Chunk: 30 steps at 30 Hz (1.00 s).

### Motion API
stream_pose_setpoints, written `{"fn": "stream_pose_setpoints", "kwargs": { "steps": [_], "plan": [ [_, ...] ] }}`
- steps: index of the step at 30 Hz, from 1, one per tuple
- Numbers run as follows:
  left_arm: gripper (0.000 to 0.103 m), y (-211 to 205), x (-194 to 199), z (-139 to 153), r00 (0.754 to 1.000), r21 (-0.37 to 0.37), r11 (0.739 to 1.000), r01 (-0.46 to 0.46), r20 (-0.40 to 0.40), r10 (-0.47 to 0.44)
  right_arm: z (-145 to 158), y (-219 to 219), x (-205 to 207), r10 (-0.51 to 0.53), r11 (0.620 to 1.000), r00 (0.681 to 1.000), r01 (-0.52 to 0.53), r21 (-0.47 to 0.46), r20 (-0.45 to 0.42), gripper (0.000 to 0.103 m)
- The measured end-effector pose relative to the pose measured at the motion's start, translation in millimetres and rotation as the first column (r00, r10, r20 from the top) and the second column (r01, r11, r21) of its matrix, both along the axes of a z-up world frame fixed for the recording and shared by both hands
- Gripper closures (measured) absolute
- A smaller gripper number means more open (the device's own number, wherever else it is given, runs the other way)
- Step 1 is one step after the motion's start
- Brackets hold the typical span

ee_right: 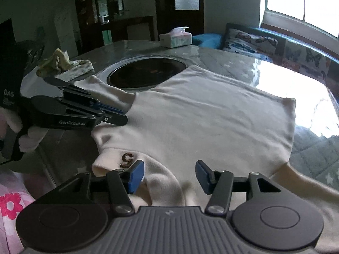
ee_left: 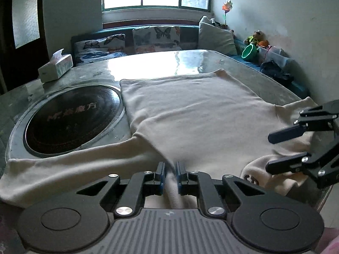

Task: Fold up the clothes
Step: 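Smooth the shirt body with both grippers, spreading the sleeves out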

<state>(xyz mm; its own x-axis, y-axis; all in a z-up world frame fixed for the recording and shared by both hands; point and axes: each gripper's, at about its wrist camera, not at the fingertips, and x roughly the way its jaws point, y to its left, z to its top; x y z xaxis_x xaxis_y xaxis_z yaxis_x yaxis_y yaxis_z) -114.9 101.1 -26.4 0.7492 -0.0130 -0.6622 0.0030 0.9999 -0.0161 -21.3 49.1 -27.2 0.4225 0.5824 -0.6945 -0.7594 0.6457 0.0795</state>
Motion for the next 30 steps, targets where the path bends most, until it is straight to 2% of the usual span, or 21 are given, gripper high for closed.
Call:
{"fn": "stream_pose_setpoints", "kwargs": {
  "steps": [5, 8, 11, 20, 25, 30],
  "plan": [
    [0.089, 0.9, 6.0, 11.2, 1.000, -0.026, 1.000, 0.015, -0.018, -0.015, 1.1, -7.9, -6.3, -0.010, 1.000, 1.000, 0.010, 0.023, -0.016, 0.049],
    [0.089, -6.0, 12.9, 17.9, 0.998, -0.032, 0.999, 0.042, -0.038, -0.043, 10.1, -23.6, -7.8, -0.062, 0.997, 0.998, 0.062, 0.053, -0.009, 0.049],
    [0.076, -18.5, 19.9, 19.0, 0.996, -0.023, 0.997, 0.067, -0.055, -0.068, 15.4, -40.4, -8.1, -0.123, 0.990, 0.992, 0.123, 0.066, -0.001, 0.049],
    [0.070, -46.1, 42.4, 17.0, 0.989, -0.044, 0.994, 0.098, -0.106, -0.102, 13.3, -90.6, -3.2, -0.328, 0.942, 0.945, 0.327, 0.073, -0.006, 0.048],
    [0.063, -59.8, 51.3, 17.0, 0.985, -0.027, 0.992, 0.122, -0.122, -0.124, 1.5, -93.0, -9.1, -0.338, 0.941, 0.941, 0.338, 0.024, -0.009, 0.049],
    [0.057, -71.5, 60.2, 18.4, 0.982, -0.012, 0.989, 0.145, -0.123, -0.146, 5.3, -99.0, -14.1, -0.349, 0.936, 0.937, 0.349, 0.044, -0.014, 0.049]
  ]
}}
